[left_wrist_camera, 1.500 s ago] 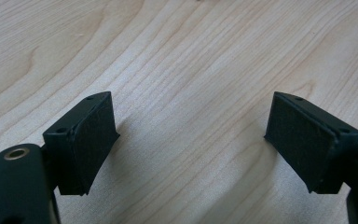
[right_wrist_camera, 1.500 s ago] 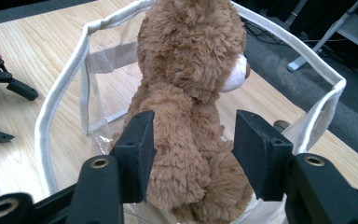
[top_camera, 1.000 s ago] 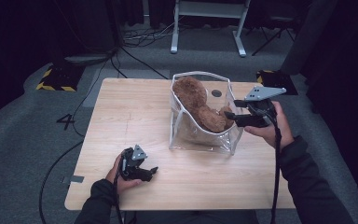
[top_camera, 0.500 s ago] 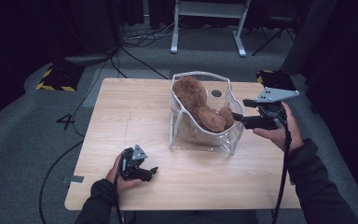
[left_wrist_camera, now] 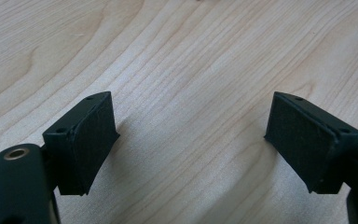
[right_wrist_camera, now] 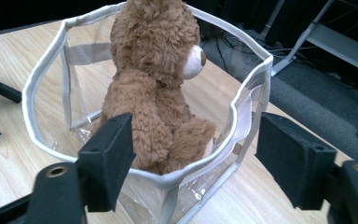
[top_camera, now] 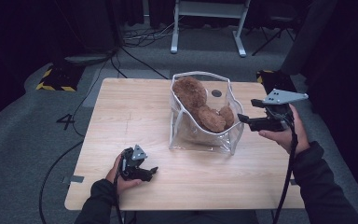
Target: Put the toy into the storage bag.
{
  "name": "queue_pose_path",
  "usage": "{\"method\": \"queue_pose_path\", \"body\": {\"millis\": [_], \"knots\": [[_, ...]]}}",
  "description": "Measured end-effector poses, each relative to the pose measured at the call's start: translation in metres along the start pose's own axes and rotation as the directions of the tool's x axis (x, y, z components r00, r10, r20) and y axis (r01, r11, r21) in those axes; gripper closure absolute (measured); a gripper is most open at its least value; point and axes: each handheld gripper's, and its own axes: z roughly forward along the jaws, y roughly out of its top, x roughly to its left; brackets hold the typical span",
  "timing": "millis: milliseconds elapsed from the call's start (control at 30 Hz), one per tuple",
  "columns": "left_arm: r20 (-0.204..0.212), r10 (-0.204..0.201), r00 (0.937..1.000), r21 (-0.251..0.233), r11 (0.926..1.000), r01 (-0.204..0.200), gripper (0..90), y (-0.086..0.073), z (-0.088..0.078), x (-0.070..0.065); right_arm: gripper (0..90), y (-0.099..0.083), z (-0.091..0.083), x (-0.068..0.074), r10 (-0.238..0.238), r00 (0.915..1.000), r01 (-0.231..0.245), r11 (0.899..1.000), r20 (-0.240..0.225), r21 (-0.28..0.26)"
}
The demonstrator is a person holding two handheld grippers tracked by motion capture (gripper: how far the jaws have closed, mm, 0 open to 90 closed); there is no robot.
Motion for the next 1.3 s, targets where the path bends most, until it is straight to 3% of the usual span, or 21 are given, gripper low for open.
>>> {"method": "queue_pose_path", "body": {"millis": [300,767,1300], "knots": [[0.0,0.0,1.0,0.0,1.0,0.0,16.0,0.0,0.0,0.0,21.1,-0.011,-0.004,0.002,-0.013,0.9998,0.013,1.0,-0.018,0.004],[0.0,0.0,1.0,0.0,1.0,0.0,16.0,0.0,0.0,0.0,21.3,-0.023,-0.005,0.005,-0.033,0.9986,0.033,0.999,-0.041,0.015],[0.0,0.0,1.0,0.0,1.0,0.0,16.0,0.0,0.0,0.0,21.5,-0.041,0.0,0.008,-0.053,0.998,0.054,0.997,-0.034,0.047]]}}
